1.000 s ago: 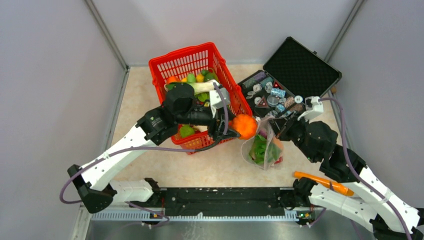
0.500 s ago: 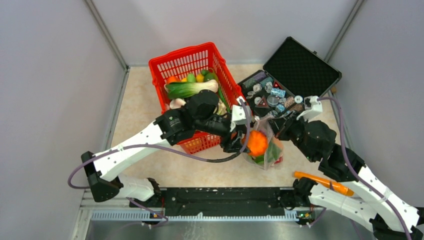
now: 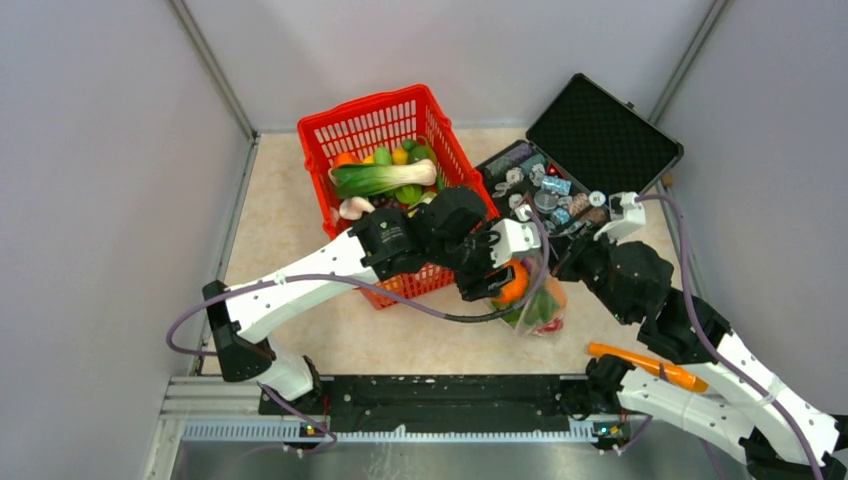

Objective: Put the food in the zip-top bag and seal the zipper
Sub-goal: Place the fake fruit in the zipper food storage bag.

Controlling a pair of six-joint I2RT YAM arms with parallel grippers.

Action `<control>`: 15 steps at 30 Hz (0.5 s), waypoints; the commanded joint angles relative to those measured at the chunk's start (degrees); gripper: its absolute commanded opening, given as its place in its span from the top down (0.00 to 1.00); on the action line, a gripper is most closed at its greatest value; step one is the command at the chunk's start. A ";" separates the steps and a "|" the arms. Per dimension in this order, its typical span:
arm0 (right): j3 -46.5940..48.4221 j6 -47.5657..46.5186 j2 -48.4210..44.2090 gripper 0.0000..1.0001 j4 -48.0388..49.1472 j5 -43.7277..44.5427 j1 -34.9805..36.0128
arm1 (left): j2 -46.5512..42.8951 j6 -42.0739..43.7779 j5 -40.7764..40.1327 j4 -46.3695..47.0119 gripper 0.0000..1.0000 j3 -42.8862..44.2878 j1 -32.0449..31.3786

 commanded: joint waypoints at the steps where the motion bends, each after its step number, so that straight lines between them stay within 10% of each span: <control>1: 1.60 -0.12 -0.80 1.00 2.67 -0.10 -0.29 | 2.58 -1.40 -11.36 -3.18 0.66 4.49 -0.38; 15: 1.35 0.54 -1.94 1.00 3.35 -1.19 -0.32 | 9.23 -9.36 -20.86 10.08 0.61 7.28 -1.51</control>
